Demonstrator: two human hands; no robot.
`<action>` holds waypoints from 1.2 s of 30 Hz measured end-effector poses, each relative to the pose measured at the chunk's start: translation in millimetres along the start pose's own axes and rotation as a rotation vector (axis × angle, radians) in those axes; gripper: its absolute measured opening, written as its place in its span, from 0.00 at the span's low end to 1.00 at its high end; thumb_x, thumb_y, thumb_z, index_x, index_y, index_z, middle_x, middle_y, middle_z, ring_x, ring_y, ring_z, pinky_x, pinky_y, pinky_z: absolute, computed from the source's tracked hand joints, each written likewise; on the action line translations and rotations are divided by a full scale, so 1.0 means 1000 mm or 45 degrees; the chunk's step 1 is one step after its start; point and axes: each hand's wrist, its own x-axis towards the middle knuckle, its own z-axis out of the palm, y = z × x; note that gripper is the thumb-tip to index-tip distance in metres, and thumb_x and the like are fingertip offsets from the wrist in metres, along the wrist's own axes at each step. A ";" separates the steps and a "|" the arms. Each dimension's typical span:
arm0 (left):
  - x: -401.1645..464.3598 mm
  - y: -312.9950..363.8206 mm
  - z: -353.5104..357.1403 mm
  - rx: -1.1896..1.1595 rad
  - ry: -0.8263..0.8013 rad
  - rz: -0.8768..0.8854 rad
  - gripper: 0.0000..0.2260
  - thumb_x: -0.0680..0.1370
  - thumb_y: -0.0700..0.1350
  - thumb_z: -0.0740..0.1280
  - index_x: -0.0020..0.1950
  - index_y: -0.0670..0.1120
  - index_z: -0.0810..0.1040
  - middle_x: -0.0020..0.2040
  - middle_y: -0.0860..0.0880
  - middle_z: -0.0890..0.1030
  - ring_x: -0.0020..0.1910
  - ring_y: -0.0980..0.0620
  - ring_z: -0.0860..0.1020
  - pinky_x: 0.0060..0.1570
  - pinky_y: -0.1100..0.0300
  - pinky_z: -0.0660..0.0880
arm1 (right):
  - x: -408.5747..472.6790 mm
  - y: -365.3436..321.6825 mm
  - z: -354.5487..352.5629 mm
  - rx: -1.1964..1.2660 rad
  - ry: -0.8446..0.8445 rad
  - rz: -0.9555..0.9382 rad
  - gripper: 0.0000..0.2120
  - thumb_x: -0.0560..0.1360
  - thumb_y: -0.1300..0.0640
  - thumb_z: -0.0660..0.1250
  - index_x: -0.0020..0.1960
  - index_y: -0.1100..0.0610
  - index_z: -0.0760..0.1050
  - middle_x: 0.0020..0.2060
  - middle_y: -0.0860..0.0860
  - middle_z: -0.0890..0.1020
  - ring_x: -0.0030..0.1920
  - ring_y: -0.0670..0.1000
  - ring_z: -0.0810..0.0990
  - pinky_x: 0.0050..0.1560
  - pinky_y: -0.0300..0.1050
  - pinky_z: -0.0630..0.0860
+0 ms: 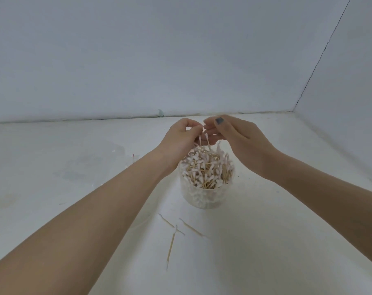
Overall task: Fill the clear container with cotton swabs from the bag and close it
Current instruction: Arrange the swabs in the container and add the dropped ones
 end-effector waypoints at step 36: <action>-0.007 -0.023 0.000 -0.188 -0.118 -0.237 0.11 0.82 0.43 0.69 0.64 0.45 0.79 0.58 0.45 0.86 0.58 0.46 0.84 0.61 0.52 0.80 | -0.037 0.023 0.028 -0.078 0.131 0.215 0.23 0.86 0.47 0.50 0.58 0.58 0.80 0.50 0.50 0.85 0.51 0.47 0.83 0.54 0.53 0.80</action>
